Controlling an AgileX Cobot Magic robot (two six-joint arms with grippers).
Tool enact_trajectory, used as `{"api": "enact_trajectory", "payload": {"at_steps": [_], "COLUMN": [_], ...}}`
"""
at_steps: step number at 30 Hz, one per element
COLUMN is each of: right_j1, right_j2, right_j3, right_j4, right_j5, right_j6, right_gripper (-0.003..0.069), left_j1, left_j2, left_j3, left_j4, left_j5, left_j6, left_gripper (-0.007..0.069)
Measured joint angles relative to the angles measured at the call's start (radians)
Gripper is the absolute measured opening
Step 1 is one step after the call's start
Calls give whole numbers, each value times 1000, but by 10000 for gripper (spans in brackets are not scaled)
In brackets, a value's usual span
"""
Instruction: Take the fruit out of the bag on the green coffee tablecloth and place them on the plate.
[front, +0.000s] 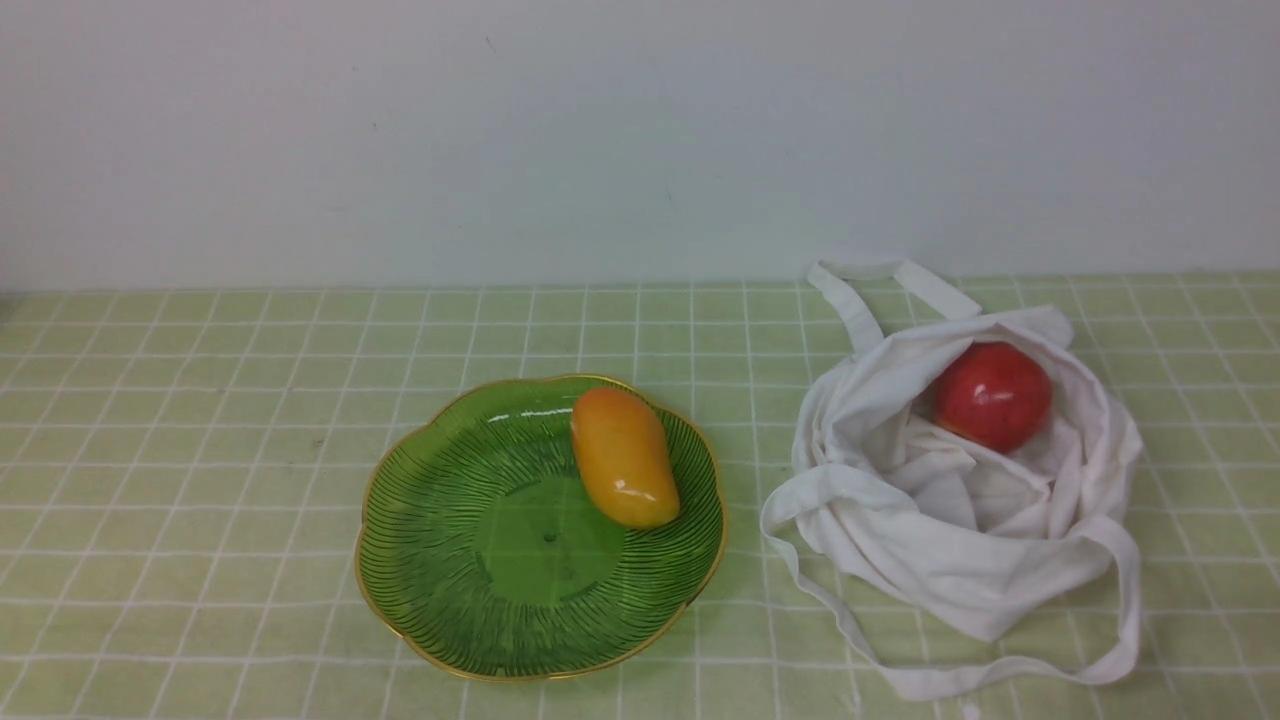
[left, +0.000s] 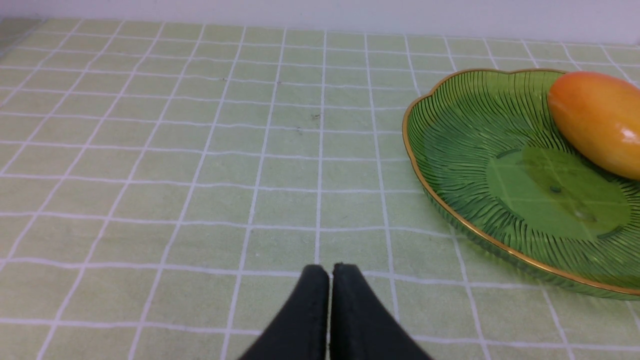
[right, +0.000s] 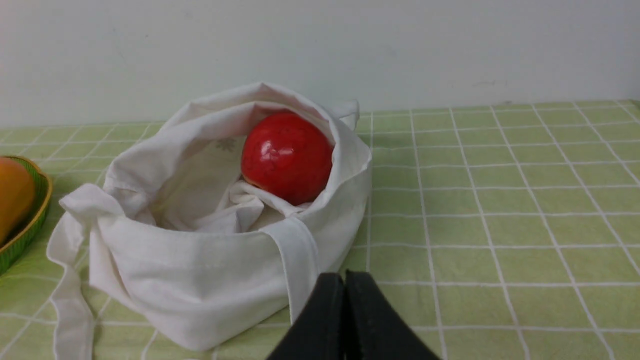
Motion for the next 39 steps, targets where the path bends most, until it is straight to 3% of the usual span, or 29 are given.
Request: {"api": "enact_trajectory", "payload": {"at_steps": [7, 39], "right_j1": [-59, -59], "right_j2": [0, 0], "right_j3": [0, 0], "right_j4": [1, 1], "right_j5": [0, 0], "right_j6": [0, -3], "right_gripper": [-15, -15], "left_j1": [0, 0], "left_j2": [0, 0], "left_j3": [0, 0], "left_j4": [0, 0], "left_j5": [0, 0], "left_j6": [0, 0], "left_gripper": [-8, -8]}}
